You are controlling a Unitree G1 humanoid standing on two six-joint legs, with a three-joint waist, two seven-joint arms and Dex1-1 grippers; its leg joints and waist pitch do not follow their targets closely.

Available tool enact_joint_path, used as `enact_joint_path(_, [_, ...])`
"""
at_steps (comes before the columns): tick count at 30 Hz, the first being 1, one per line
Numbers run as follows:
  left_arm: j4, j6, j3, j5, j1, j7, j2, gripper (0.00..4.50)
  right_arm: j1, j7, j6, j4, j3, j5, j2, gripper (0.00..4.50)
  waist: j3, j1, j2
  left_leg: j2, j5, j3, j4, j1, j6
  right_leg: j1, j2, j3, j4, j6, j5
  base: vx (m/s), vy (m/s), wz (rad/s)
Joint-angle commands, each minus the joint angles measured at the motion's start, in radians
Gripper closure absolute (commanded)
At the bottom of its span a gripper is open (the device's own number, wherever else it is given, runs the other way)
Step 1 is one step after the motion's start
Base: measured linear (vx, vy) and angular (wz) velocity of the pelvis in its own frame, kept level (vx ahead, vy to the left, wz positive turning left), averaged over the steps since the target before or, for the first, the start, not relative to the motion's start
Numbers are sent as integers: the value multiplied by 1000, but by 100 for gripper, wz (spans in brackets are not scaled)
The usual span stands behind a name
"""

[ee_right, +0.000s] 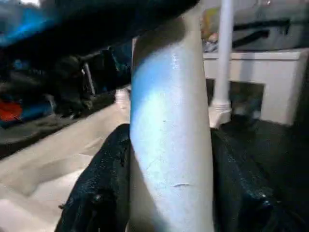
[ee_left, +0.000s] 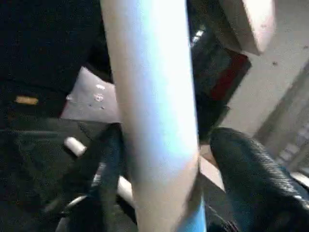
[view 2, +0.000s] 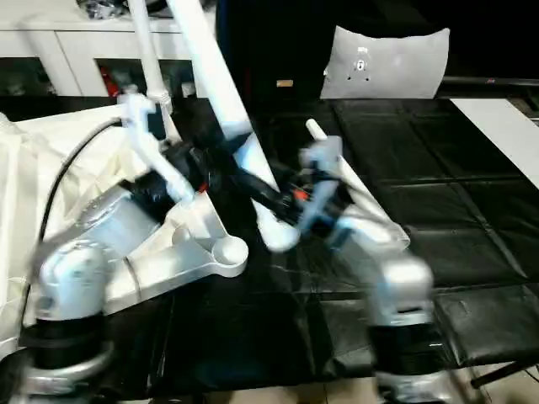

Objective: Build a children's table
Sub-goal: Pick table leg

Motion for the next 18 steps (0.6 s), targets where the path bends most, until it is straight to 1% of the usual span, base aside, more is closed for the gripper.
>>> enact_joint_path(1, [-2, -12, -13, 34, 13, 49, -18, 190, 9, -30, -70, 8, 13, -50, 8, 265, -64, 0, 5, 68, -109, -28, -73, 22, -16, 36, -88, 50, -75, -178, 56, 0, 0, 0])
enact_joint_path(2, [-2, -13, -15, 41, 20, 65, -29, 222, 11, -44, -87, 11, 15, -60, 16, 265, -62, -3, 4, 68, -106, -28, -74, 21, -14, 35, -85, 50, -75, -179, 65, 0, 0, 0])
enact_joint_path(3, [-3, -16, -18, 44, 26, 78, -43, 256, 12, -58, -108, 16, 24, -78, 19, 265, -65, -4, 4, 68, -93, -30, -73, 21, -7, 39, -85, 48, -71, -185, 95, 0, 0, 0])
enact_joint_path(4, [-5, -23, -26, 42, 34, 88, -68, 256, 16, -70, -141, 26, 37, -95, 26, 265, -65, -3, 6, 67, -90, -30, -73, 21, -4, 39, -85, 47, -71, -188, 103, 0, 0, 0])
enact_joint_path(6, [-11, -25, -36, 36, 40, 92, -90, 256, 20, -79, -169, 36, 50, -111, 32, 265, -64, -5, 5, 68, -95, -28, -72, 20, -3, 38, -86, 48, -73, -195, 108, 0, 0, 0])
enact_joint_path(7, [-11, -25, -36, 36, 40, 92, -90, 256, 20, -79, -169, 36, 50, -111, 32, 265, -64, -3, 5, 68, -104, -29, -73, 21, 3, 39, -85, 48, -73, -195, 104, 0, 0, 0])
enact_joint_path(8, [-13, -27, -42, 32, 43, 96, -97, 256, 21, -85, -185, 42, 54, -119, 36, 265, -63, -5, 5, 67, -111, -28, -73, 21, 7, 39, -84, 49, -74, -193, 97, 0, 0, 0])
enact_joint_path(9, [-15, -26, -44, 26, 45, 96, -101, 256, 20, -91, -201, 50, 57, -127, 38, 265, -63, -4, 5, 68, -114, -28, -73, 21, 5, 38, -85, 49, -74, -192, 92, 0, 0, 0])
enact_joint_path(10, [-16, -27, -43, 24, 45, 98, -102, 241, 21, -93, -205, 52, 58, -129, 39, 265, -62, -4, 6, 68, -121, -28, -74, 22, 5, 38, -84, 49, -75, -191, 83, 0, 0, 0])
enact_joint_path(11, [-18, -27, -41, 18, 46, 103, -108, 249, 21, -96, -219, 59, 60, -136, 43, 265, -61, -5, 6, 69, -129, -29, -75, 23, 2, 37, -84, 48, -76, -190, 75, 0, 0, 0])
enact_joint_path(12, [-17, -26, -27, 5, 46, 113, -118, 249, 21, -101, -233, 67, 61, -143, 45, 265, -61, -5, 8, 68, -131, -29, -75, 23, 0, 38, -83, 48, -75, -190, 74, 0, 0, 0])
enact_joint_path(13, [-11, -21, -7, -2, 43, 128, -125, 262, 19, -104, -249, 79, 64, -148, 47, 265, -62, -6, 7, 69, -135, -29, -75, 23, -4, 37, -85, 49, -75, -192, 76, 0, 0, 0])
enact_joint_path(14, [-6, -17, 4, -2, 41, 136, -125, 260, 18, -107, -258, 86, 66, -150, 47, 265, -62, -7, 7, 68, -136, -29, -75, 23, -5, 38, -84, 48, -75, -194, 79, 0, 0, 0])
enact_joint_path(18, [5, -21, 26, -8, 33, 139, -115, 266, 16, -111, -266, 88, 70, -152, 46, 265, -63, -6, 8, 67, -123, -29, -73, 23, 2, 39, -83, 49, -73, -190, 101, 0, 0, 0])
